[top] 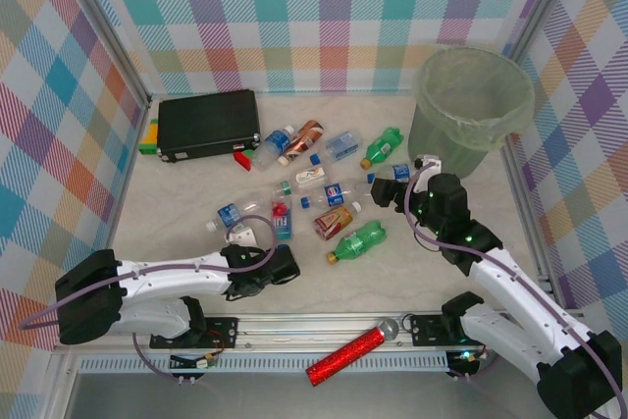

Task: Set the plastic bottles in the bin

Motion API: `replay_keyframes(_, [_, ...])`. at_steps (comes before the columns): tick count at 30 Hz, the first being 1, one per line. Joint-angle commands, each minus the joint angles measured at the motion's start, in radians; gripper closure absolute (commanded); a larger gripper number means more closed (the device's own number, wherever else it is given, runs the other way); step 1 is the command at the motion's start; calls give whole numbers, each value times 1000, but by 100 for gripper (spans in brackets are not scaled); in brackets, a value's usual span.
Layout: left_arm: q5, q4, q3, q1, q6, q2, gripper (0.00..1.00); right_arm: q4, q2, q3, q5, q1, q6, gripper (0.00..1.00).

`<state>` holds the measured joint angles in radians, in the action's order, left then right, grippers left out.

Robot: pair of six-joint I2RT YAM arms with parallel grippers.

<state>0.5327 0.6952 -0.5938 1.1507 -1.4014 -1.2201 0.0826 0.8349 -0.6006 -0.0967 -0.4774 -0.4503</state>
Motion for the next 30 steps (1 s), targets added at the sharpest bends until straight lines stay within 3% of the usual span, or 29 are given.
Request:
replay_keyframes(1, [5, -18, 10, 6, -30, -8, 29, -46, -14, 11, -13, -4, -12, 1])
replay_keyframes(14, [29, -118, 86, 6, 0, -24, 38, -6, -14, -24, -4, -4, -7, 1])
replay_keyframes(17, [42, -114, 88, 6, 12, -21, 48, 22, -17, -41, 20, -5, -9, 1])
replay_keyframes(19, [51, -106, 85, 7, 27, -6, 61, 44, -21, -55, 36, -5, -12, 1])
replay_keyframes(22, [60, -82, 71, 7, 66, 38, 66, 90, -19, -83, 39, -4, -39, 1])
replay_keyframes(25, [65, -53, 50, 7, 145, 108, 67, 144, -10, -120, 33, -4, -83, 1])
replay_keyframes(30, [60, -75, 25, 7, 371, 273, 68, 131, 6, -166, 252, -4, -99, 1])
